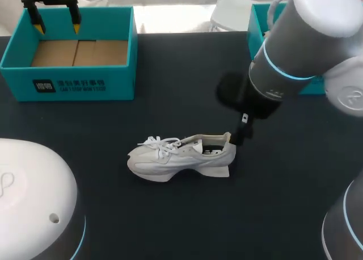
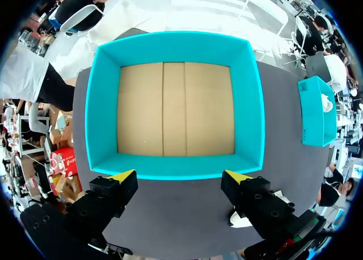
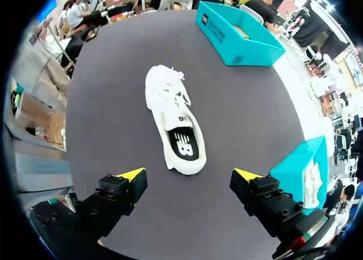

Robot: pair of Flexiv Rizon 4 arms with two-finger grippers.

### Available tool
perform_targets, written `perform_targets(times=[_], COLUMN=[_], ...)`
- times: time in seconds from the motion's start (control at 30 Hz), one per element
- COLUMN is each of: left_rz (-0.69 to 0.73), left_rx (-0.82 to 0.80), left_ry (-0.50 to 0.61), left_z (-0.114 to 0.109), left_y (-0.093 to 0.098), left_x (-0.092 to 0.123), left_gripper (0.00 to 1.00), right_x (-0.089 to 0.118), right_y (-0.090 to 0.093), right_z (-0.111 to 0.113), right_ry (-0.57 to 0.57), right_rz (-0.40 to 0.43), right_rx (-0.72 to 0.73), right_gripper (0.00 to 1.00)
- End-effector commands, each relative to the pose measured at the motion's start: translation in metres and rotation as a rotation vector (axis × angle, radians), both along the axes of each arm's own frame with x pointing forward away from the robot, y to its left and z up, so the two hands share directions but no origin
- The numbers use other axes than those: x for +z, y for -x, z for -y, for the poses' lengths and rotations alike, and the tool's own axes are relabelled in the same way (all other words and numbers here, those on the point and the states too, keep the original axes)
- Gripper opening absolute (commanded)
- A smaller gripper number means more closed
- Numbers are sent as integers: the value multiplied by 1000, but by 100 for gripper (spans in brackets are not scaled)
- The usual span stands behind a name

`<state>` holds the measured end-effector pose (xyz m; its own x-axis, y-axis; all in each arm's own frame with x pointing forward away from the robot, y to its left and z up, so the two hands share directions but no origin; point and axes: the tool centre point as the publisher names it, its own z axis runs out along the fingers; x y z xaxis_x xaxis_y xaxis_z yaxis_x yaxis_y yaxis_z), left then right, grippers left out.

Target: Take the shoe out of the shoebox, open the shoe tongue, remove and reinsert the insole, then place the shoe into the shoebox

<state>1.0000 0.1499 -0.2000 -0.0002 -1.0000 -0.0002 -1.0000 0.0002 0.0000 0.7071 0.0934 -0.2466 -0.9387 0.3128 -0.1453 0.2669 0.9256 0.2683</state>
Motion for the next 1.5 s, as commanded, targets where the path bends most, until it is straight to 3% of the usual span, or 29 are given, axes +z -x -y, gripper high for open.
perform_targets(times=[0.03,0.3,0.4,0.53,0.63,0.8,1.33,1.5], left_rz=[0,0,0,0,0,0,0,0], left_rx=[0,0,0,0,0,0,0,0], left_ry=[0,0,0,0,0,0,0,0], left_z=[0,0,0,0,0,0,0,0], left_y=[0,0,0,0,0,0,0,0], left_x=[0,0,0,0,0,0,0,0], left_gripper=[100,100,100,100,100,100,100,100], right_x=[-2,-2,-3,-11,-26,-48,-48,-78], right_y=[1,1,0,-1,-2,0,0,-4], right_z=[4,4,8,18,25,27,27,37], right_ry=[-69,-69,-189,-268,-256,-240,-240,-406], right_rz=[20,20,59,94,75,147,147,116], right_rx=[12,12,85,131,170,218,218,261], right_gripper=[100,100,100,100,100,100,100,100])
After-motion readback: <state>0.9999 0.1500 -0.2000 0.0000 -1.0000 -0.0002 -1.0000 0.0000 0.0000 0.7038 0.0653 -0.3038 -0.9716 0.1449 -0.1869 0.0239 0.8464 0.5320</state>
